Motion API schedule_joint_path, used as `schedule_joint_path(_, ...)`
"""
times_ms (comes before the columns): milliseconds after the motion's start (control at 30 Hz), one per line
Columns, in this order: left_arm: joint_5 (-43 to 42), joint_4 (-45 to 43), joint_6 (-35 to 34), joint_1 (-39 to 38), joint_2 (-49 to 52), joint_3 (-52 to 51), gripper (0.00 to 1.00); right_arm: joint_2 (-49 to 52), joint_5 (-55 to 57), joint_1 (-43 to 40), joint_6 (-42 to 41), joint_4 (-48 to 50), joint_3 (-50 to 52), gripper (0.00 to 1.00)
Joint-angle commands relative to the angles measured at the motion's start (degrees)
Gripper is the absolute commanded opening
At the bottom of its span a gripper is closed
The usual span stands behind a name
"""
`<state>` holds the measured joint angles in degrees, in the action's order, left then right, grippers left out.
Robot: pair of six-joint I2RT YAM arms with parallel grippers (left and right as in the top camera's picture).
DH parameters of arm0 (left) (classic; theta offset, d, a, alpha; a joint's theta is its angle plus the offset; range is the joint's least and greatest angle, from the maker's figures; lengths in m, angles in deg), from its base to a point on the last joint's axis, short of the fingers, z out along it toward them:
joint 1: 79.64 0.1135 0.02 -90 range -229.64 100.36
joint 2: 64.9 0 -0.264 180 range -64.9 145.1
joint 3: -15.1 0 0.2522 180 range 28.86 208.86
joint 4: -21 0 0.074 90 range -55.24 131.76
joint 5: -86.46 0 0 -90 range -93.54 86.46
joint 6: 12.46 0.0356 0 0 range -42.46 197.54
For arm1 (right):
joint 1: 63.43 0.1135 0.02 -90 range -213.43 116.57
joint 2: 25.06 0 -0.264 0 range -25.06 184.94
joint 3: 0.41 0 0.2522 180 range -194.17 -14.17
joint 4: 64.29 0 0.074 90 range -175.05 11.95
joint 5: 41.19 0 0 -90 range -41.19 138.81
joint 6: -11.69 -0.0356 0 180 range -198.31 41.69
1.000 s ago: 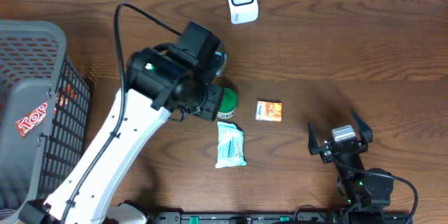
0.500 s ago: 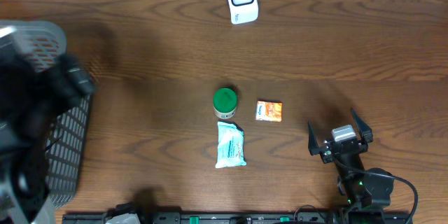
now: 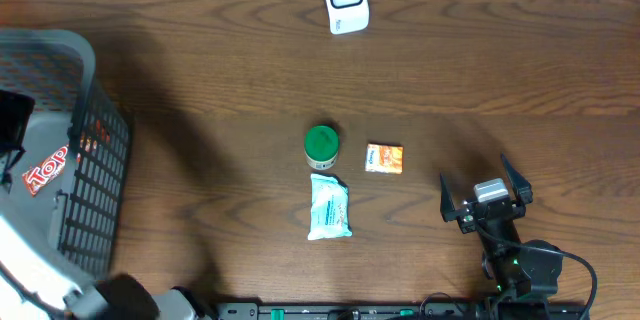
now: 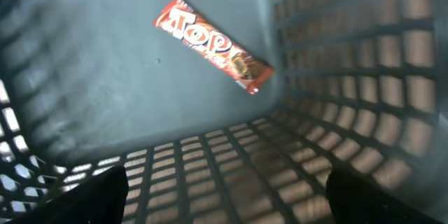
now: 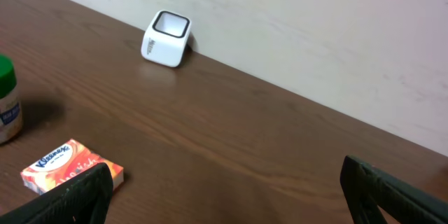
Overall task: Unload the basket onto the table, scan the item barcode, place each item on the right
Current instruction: 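Reach the left gripper into the basket and grasp the red TOP bar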
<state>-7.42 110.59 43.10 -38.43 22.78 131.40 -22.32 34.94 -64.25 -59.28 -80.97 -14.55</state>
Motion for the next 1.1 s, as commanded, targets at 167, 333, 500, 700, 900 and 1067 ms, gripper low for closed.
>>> schedule_joint_path(167, 9.99, -0.57, -22.05, 0.24, 13.64, -1.01, 0.91, -0.11, 0.07, 0.87, -0.79, -0.28, 0.04, 0.99)
schedule_joint_path(333, 12.02, -5.14, -25.92, 0.24, 19.85, -1.03, 0.9, -0.11, 0.07, 0.87, -0.79, -0.28, 0.04, 0.99)
schedule_joint_path(500, 12.11, -9.14, -25.94, 0.24, 25.07, -1.03, 0.9, -0.11, 0.07, 0.87, -0.79, -0.28, 0.04, 0.99)
schedule_joint_path(700, 12.11, -13.9, -25.94, 0.24, 29.29, -1.05, 0.91, -0.11, 0.07, 0.87, -0.79, -0.28, 0.04, 0.99)
schedule_joint_path(900, 12.35, -16.11, -27.71, 0.26, 32.28, -1.05, 0.91, -0.11, 0.07, 0.87, -0.79, -0.28, 0.04, 0.99)
schedule_joint_path(1067, 12.31, -16.44, -29.46, 0.24, 34.62, -1.05, 0.91, -0.11, 0.07, 0.87, -0.79, -0.28, 0.04, 0.99)
